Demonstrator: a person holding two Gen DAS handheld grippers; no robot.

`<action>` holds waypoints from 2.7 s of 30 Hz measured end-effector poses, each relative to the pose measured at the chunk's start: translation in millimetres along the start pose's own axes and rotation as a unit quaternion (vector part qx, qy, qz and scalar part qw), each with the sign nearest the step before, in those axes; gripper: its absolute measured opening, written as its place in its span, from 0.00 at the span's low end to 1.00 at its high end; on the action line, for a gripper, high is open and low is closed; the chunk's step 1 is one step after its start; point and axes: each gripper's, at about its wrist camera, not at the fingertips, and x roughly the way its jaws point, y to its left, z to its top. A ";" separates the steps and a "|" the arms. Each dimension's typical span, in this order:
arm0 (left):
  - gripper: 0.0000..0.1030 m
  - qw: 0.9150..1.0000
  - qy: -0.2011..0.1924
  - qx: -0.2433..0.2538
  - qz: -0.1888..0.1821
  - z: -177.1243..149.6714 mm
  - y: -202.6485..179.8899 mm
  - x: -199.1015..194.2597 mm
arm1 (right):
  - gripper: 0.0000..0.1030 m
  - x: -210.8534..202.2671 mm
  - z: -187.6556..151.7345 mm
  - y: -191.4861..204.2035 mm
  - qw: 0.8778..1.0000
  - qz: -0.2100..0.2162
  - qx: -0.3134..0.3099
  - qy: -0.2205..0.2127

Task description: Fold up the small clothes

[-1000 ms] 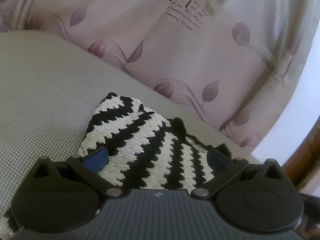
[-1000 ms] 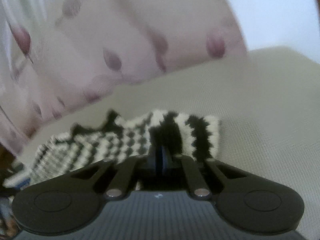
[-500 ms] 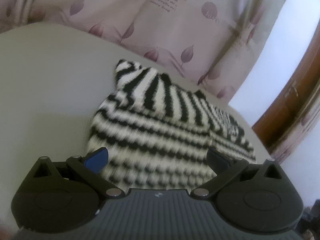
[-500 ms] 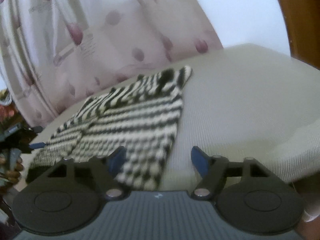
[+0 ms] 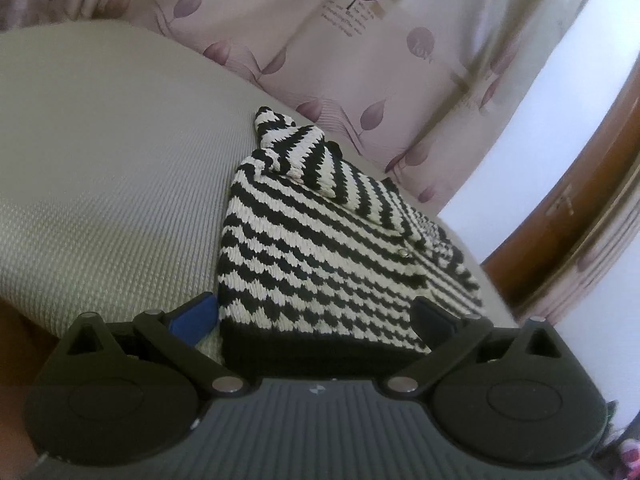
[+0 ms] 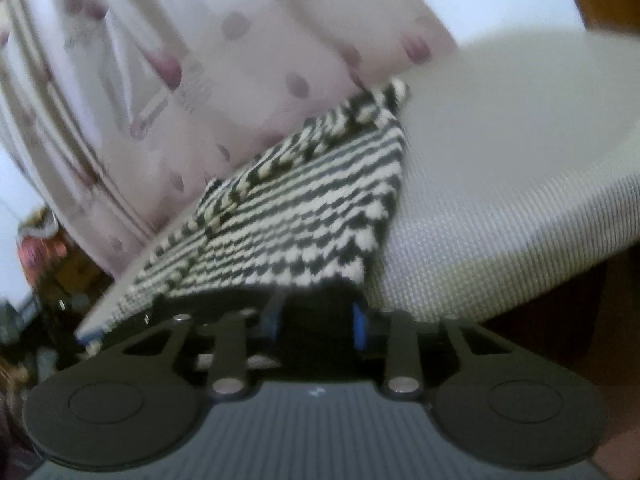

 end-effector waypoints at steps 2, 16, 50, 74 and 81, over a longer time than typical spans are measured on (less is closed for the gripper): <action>0.97 1.000 0.009 -0.024 -0.017 0.5 6.6 -0.8 | 0.29 -1.2 1.6 -5.9 1.000 0.016 0.025 -0.003; 0.97 0.991 0.052 -0.102 -0.065 -9.4 36.6 8.1 | 0.33 0.5 -2.7 -18.3 0.993 0.067 0.090 -0.038; 0.08 0.994 0.051 0.091 0.037 5.8 -34.3 18.2 | 0.12 9.6 4.7 -8.9 0.995 0.044 0.091 -0.011; 0.08 0.984 0.018 0.154 0.087 17.0 -61.8 25.6 | 0.12 1.6 32.6 -2.0 0.984 0.098 0.136 -0.058; 0.08 0.990 -0.023 0.118 0.072 21.6 -57.6 14.0 | 0.12 -0.8 33.7 -2.9 0.981 0.103 0.151 -0.068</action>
